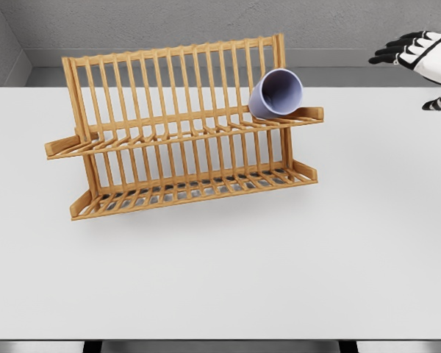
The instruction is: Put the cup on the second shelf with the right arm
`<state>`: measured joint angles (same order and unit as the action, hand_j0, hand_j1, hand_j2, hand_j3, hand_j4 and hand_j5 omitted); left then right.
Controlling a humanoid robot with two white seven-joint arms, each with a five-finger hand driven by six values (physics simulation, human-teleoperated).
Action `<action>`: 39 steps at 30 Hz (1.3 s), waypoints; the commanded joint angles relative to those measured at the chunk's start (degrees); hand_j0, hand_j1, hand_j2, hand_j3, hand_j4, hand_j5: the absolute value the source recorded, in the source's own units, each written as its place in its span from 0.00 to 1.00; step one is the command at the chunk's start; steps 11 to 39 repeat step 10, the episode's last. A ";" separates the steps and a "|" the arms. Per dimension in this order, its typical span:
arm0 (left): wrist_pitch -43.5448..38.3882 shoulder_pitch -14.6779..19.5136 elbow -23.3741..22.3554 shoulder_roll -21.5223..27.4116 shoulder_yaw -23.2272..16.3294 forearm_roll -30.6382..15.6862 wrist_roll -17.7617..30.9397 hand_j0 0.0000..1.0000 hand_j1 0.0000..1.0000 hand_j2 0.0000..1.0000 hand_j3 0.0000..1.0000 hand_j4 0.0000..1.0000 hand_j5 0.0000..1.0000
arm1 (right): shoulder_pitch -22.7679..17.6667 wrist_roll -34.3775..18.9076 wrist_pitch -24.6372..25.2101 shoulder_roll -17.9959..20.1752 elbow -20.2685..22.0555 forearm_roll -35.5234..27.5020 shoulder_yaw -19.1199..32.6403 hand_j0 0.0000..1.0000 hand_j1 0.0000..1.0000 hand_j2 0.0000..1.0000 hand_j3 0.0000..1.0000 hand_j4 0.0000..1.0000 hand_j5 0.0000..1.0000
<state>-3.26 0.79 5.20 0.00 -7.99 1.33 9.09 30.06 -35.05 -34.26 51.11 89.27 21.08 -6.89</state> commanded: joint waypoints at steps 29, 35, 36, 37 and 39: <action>0.00 0.00 -0.10 0.00 -0.01 -0.01 -0.03 1.00 1.00 1.00 1.00 1.00 1.00 | -6.51 0.05 -0.74 -7.17 -2.87 1.42 1.79 1.00 1.00 1.00 1.00 1.00 1.00; 0.00 0.00 -0.10 0.00 -0.01 -0.01 -0.03 1.00 1.00 1.00 1.00 1.00 1.00 | -6.51 0.05 -0.74 -7.17 -2.87 1.42 1.79 1.00 1.00 1.00 1.00 1.00 1.00; 0.00 0.00 -0.10 0.00 -0.01 -0.01 -0.03 1.00 1.00 1.00 1.00 1.00 1.00 | -6.51 0.05 -0.74 -7.17 -2.87 1.42 1.79 1.00 1.00 1.00 1.00 1.00 1.00; 0.00 0.00 -0.10 0.00 -0.01 -0.01 -0.03 1.00 1.00 1.00 1.00 1.00 1.00 | -6.51 0.05 -0.74 -7.17 -2.87 1.42 1.79 1.00 1.00 1.00 1.00 1.00 1.00; 0.00 0.00 -0.10 0.00 -0.01 -0.01 -0.03 1.00 1.00 1.00 1.00 1.00 1.00 | -6.51 0.05 -0.74 -7.17 -2.87 1.42 1.79 1.00 1.00 1.00 1.00 1.00 1.00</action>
